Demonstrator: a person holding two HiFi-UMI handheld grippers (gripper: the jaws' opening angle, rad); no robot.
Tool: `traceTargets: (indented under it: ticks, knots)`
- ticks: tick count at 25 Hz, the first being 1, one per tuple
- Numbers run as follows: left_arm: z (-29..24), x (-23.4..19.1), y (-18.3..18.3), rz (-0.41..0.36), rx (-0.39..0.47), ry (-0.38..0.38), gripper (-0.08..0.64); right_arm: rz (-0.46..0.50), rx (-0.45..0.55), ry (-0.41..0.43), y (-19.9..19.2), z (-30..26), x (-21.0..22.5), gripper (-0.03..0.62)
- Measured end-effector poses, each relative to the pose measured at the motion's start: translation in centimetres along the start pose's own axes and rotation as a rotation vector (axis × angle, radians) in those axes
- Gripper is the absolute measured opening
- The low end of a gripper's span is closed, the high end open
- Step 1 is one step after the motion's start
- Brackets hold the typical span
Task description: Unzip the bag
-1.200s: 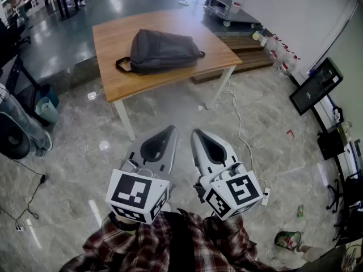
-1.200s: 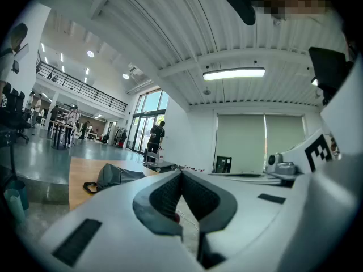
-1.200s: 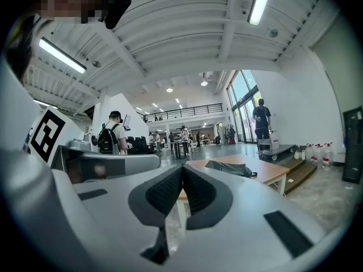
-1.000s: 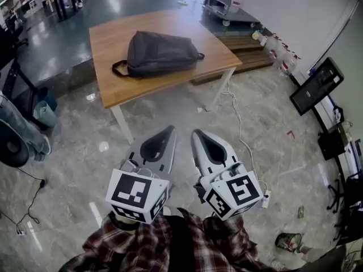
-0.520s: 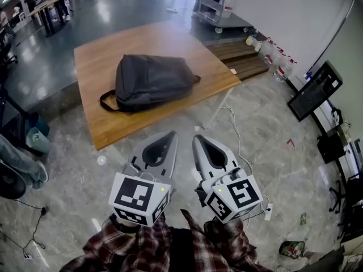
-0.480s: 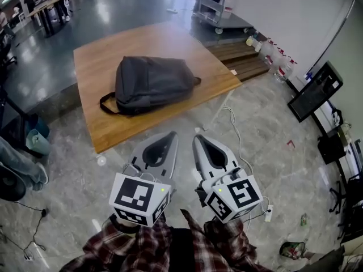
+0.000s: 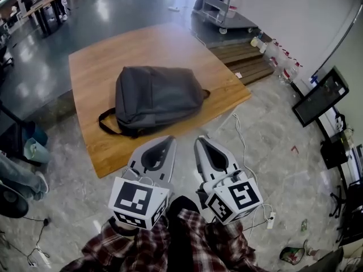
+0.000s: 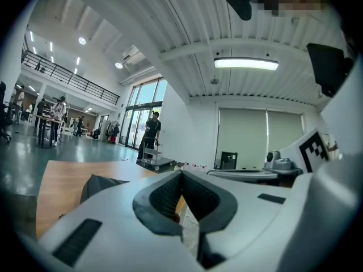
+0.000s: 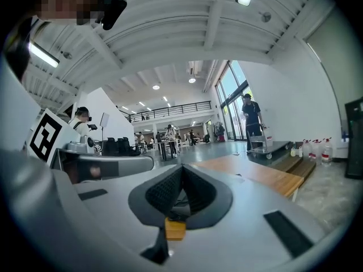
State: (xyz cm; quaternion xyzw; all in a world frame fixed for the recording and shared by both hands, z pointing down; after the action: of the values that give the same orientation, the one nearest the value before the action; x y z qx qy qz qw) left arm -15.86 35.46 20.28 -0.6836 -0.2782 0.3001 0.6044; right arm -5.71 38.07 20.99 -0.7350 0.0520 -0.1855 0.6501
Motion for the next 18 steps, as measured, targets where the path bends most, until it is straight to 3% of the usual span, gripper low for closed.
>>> traceTargets:
  ticks: [9, 18]
  knots:
    - [-10.3, -4.7, 0.2, 0.031, -0.015, 0.051, 0.009, -0.009, -0.024, 0.028, 2.0, -8.2, 8.4, 0.011]
    - [-23.5, -8.3, 3.4, 0.048, 0.017, 0.169, 0.009, 0.025, -0.053, 0.15, 6.7, -17.1, 18.8, 0.011]
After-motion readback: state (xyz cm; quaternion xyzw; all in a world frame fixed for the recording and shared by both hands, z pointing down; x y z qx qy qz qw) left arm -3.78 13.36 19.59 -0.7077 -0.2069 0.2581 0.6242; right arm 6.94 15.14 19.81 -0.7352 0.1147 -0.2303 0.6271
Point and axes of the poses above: the fingertips, and each gripper's own axes: z backward along the fingers, x to its right, y out of its top, the point moved 4 cm from there along z, backward along the fingers, and after that the axes turned 4 degrees about -z, right-handed, at the moved point
